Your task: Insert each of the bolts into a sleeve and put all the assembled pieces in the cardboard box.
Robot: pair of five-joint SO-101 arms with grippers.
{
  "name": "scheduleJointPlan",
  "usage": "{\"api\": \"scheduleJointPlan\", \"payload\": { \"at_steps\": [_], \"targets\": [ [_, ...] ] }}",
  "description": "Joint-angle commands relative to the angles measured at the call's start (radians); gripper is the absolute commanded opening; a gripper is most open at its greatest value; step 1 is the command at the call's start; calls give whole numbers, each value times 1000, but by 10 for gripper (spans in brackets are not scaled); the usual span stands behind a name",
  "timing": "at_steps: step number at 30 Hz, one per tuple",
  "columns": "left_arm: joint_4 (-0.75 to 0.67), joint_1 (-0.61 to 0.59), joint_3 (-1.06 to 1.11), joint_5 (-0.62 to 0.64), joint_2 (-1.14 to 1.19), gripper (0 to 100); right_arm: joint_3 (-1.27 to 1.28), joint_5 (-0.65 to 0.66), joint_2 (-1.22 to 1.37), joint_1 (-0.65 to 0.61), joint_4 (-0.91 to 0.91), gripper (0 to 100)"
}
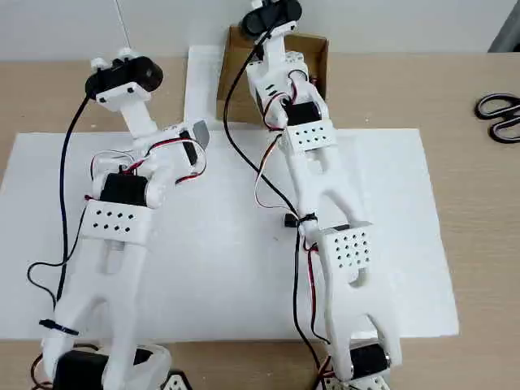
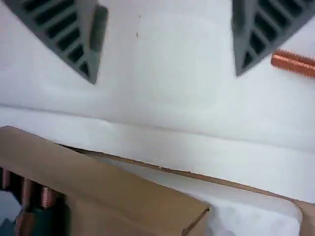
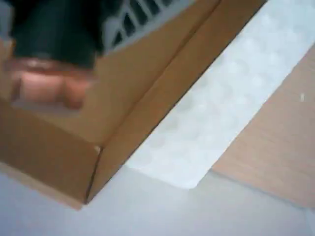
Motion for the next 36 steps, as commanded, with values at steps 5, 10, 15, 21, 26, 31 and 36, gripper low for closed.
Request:
{"api": "scheduleJointPlan", "payload": {
  "at_steps": [5,10,15,21,26,31,36],
  "targets": [
    [9,3,-45,6,-14,170,-12,11,-30,-21,79,221],
    [37,3,-48,6,-15,170,-12,11,-38,-21,84,198],
    [43,2,-45,6,-72,170,-20,5,-48,-21,133,199],
    [41,-2,-42,2,-204,170,-121,-83,-173,-42,545,199],
    [44,-3,-7,0,-247,170,-186,-97,-254,-42,858,199],
    [44,2,50,2,-290,170,-249,-97,-309,-45,1119,199],
    [44,2,122,2,-350,170,-210,-92,-348,-41,1234,199]
  ]
}}
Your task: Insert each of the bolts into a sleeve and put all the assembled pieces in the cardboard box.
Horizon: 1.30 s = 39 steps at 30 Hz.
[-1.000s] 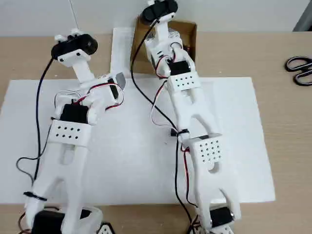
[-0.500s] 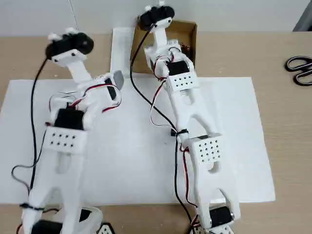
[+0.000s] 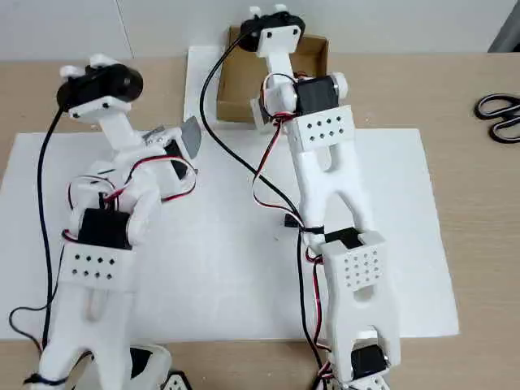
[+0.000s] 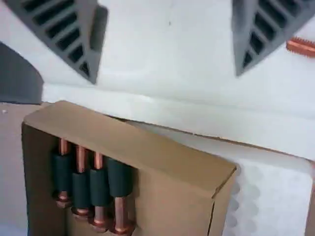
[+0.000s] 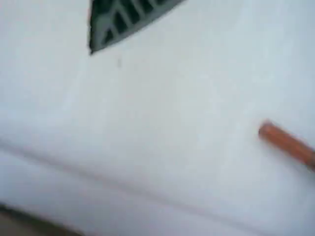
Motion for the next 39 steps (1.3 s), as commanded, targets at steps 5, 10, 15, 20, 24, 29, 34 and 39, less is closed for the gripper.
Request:
{"api": "scheduleJointPlan", "payload": {
  "at_steps": [5,10,15,20,24,29,34,39],
  "targets": [
    [6,2,104,3,-133,170,258,-3,-229,-48,48,199],
    [6,2,191,0,-213,170,618,-3,-458,-105,45,199],
    [6,2,266,-26,-261,170,878,-2,-596,-113,39,199],
    [6,2,306,-35,-272,170,1037,141,-665,-114,39,199],
    [6,2,308,-35,-272,170,1109,341,-687,-113,39,199],
    [6,2,308,-35,-272,170,1158,526,-664,-114,33,200],
    [3,2,308,-35,-272,170,1163,531,-641,-114,30,198],
    [5,2,308,-35,-272,170,1169,713,-616,-90,31,198]
  ]
}}
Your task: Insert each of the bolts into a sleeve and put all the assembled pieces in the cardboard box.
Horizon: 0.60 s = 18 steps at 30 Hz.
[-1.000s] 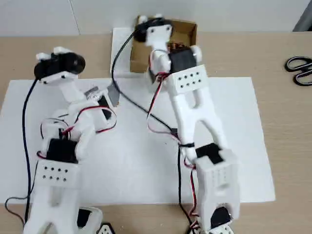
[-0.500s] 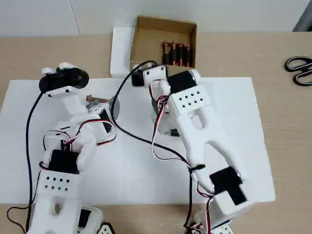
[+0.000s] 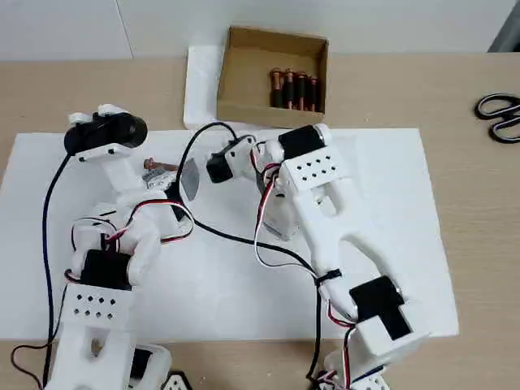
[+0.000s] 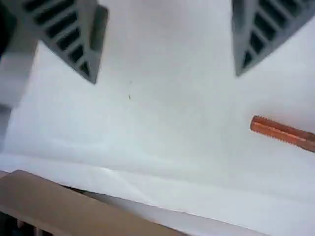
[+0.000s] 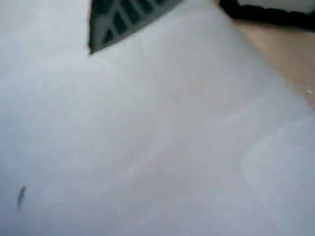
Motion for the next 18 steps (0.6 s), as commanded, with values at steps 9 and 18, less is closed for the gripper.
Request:
{"api": "scheduleJointPlan", "payload": {
  "at_steps": [9,18],
  "targets": [
    [5,2,-4,-8,-26,170,23,315,-1,71,-48,198],
    [0,2,-7,-71,-26,170,61,430,1,70,-48,197]
  ]
}}
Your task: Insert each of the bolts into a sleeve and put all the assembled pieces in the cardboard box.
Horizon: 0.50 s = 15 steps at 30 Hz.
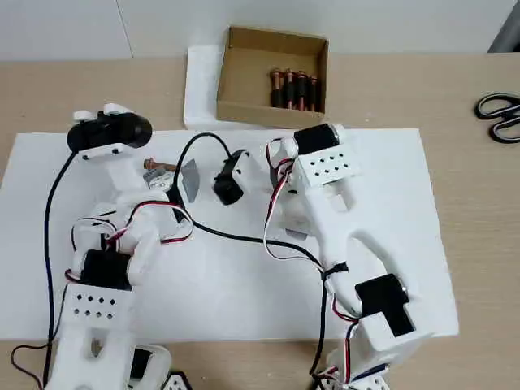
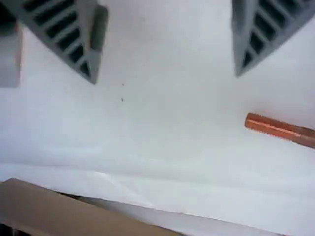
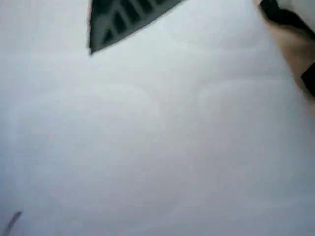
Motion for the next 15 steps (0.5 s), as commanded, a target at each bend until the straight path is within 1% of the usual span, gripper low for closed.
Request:
{"api": "scheduleJointPlan", "payload": {
  "at_steps": [1,6,15],
  "targets": [
    [0,2,-7,-12,-26,170,31,48,-4,-2,-13,197],
    [0,2,-4,-12,-23,170,101,72,-7,-4,-71,197],
    [-2,2,-4,-12,-25,170,104,92,-4,-71,-131,197]
  ]
}}
